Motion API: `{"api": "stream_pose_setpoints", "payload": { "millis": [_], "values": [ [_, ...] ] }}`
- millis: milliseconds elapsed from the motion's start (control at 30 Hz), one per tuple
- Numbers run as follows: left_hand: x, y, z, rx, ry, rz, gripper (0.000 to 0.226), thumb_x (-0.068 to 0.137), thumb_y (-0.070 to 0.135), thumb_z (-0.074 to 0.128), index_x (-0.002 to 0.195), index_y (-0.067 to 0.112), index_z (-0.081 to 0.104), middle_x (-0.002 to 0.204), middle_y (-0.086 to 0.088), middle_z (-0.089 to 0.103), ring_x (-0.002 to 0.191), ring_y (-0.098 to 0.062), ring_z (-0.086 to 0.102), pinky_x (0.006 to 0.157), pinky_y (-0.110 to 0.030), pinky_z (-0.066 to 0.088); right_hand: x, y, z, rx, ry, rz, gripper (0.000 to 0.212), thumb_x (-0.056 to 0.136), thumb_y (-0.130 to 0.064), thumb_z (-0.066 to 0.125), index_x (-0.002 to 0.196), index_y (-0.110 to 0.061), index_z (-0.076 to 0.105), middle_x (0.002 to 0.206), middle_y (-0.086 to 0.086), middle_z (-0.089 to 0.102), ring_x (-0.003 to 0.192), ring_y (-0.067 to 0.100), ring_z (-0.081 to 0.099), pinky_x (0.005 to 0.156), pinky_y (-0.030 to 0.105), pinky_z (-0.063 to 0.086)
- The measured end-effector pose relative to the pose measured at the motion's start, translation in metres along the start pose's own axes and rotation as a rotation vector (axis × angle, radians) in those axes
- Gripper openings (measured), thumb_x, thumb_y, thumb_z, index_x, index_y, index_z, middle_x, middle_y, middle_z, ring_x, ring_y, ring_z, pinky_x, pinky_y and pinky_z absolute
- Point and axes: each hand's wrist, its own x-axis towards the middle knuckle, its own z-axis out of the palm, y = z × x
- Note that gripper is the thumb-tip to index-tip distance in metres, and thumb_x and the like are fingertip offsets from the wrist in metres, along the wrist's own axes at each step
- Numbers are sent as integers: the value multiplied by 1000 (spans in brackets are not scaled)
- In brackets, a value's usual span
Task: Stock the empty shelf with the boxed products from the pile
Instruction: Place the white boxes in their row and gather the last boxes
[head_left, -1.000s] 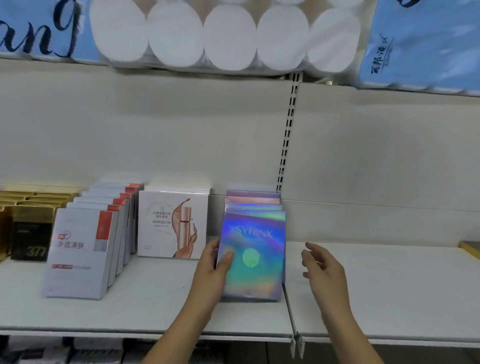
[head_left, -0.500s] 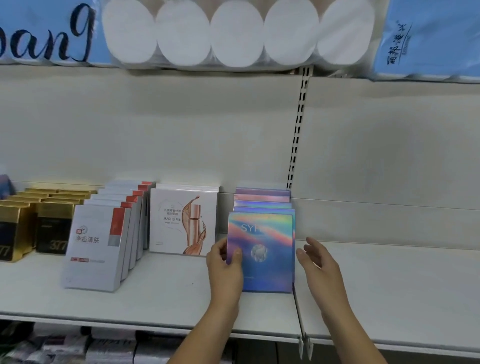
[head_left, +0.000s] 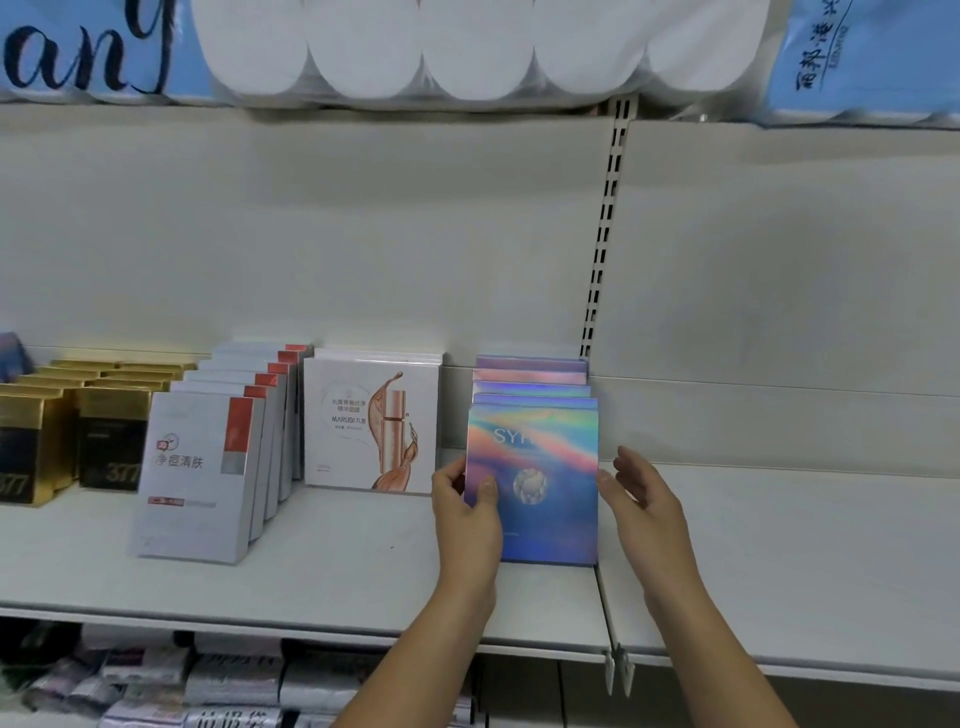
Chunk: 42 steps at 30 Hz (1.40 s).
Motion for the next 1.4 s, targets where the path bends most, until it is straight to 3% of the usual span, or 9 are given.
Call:
{"api": "stream_pose_setpoints", "payload": {
  "millis": [200,300,433,633,733,800,967,1133,1400],
  "values": [
    [-5,-1,-4,51,-62,56,34,104,14,54,132,32,47,121,11,59,107,-3,60,68,-16,58,-7,-2,-8,47,16,-4,50,99,-31,59,146,-24,47,150,1,50,135,21,48,95,33,48],
    [-5,-7,-7,60,-99,78,45,103,14,55,142,36,47,132,10,60,119,-6,59,87,-28,60,-15,-2,-8,51,5,7,50,100,-30,58,148,-22,47,149,1,51,135,20,48,91,29,44],
    [-8,-6,-11,68,-153,67,48,102,20,58,144,37,46,135,8,60,123,-10,59,84,-25,60,-23,-3,-8,47,-10,3,49,100,-31,58,148,-21,47,150,0,50,136,19,47,91,27,42],
    [-22,26,-28,183,-149,267,64,97,43,63,153,46,31,156,24,36,143,-5,38,111,-38,44,-35,-19,-29,108,50,-44,41,99,-24,62,139,-29,54,141,-6,57,132,14,52,98,26,40],
    [-33,46,-33,132,-203,349,58,98,33,64,150,44,39,142,38,44,129,19,42,97,-11,44,-48,-30,-48,132,111,-84,41,99,-21,62,138,-32,55,136,-11,60,125,7,56,86,13,42],
    [-40,51,-31,93,-271,332,57,95,32,65,147,40,44,139,34,50,124,18,47,89,-5,44,-58,-37,-61,138,127,-106,41,99,-23,62,137,-35,55,134,-17,60,122,-1,56,81,6,42],
    [-67,32,6,118,-442,280,48,103,15,53,147,32,48,147,20,50,134,10,43,100,-6,37,-86,-32,-109,159,215,-117,42,99,-19,62,137,-35,55,132,-21,61,121,-6,56,84,8,45],
    [-128,7,68,171,-546,228,52,93,28,60,143,33,50,142,30,48,129,17,43,104,-5,32,-110,-9,-189,136,283,-86,43,98,-22,63,137,-39,53,133,-22,59,123,-6,55,86,11,45],
    [-241,-44,214,237,-647,90,40,104,30,49,141,45,50,152,26,42,132,4,40,102,-25,28,-136,23,-373,76,347,-58,43,97,-22,64,135,-39,51,134,-17,58,125,-1,53,99,19,44]
  ]
}}
